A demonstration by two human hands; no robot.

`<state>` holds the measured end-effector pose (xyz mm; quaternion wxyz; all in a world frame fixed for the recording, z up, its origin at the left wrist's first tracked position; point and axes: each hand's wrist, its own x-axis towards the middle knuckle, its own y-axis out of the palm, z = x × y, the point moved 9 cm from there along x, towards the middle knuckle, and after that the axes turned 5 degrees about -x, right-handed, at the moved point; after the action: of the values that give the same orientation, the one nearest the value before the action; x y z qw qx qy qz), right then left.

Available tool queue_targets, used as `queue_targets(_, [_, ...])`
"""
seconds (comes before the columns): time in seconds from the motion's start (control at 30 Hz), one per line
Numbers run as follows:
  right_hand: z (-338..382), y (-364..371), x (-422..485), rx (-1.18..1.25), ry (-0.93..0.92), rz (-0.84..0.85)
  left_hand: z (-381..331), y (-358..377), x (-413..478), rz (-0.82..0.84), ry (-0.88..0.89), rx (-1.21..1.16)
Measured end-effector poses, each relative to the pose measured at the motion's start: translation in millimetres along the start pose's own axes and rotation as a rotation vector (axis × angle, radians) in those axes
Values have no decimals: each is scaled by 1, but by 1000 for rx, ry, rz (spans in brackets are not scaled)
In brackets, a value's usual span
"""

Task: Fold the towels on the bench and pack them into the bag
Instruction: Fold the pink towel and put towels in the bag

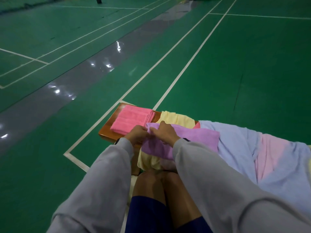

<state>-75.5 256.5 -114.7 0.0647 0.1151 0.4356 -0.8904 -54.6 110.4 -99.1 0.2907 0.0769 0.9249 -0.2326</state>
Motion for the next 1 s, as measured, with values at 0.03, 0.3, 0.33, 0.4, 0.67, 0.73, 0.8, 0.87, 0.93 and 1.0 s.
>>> queue_targets(0.03, [0, 0, -1, 7, 9, 4, 1, 2, -3, 15, -36, -34])
queue_targets(0.3, [-1, -6, -16, 297, 107, 121, -11, -1, 11, -116, 51, 55])
queue_targets(0.33, [-1, -6, -16, 328, 116, 131, -14, 2, 10, -111, 73, 56])
queue_targets(0.4, [-2, -9, -19, 399, 137, 141, -26, 13, 1, -69, 125, 67])
queue_targets(0.67, [-24, -27, -33, 790, 332, 247, -83, 65, -38, 59, 382, 79])
queue_targets(0.73, [-32, -40, -33, 873, 335, 232, -96, 76, -42, 72, 385, 73])
queue_targets(0.8, [-43, -53, -35, 917, 337, 216, -104, 87, -43, 88, 363, 66])
queue_targets(0.87, [-54, -68, -41, 934, 356, 187, -108, 99, -42, 139, 326, 65])
queue_targets(0.93, [-67, -85, -49, 859, 373, 135, -110, 113, -43, 223, 287, 37])
queue_targets(1.0, [-84, -100, -52, 778, 380, 59, -112, 125, -51, 319, 258, -33])
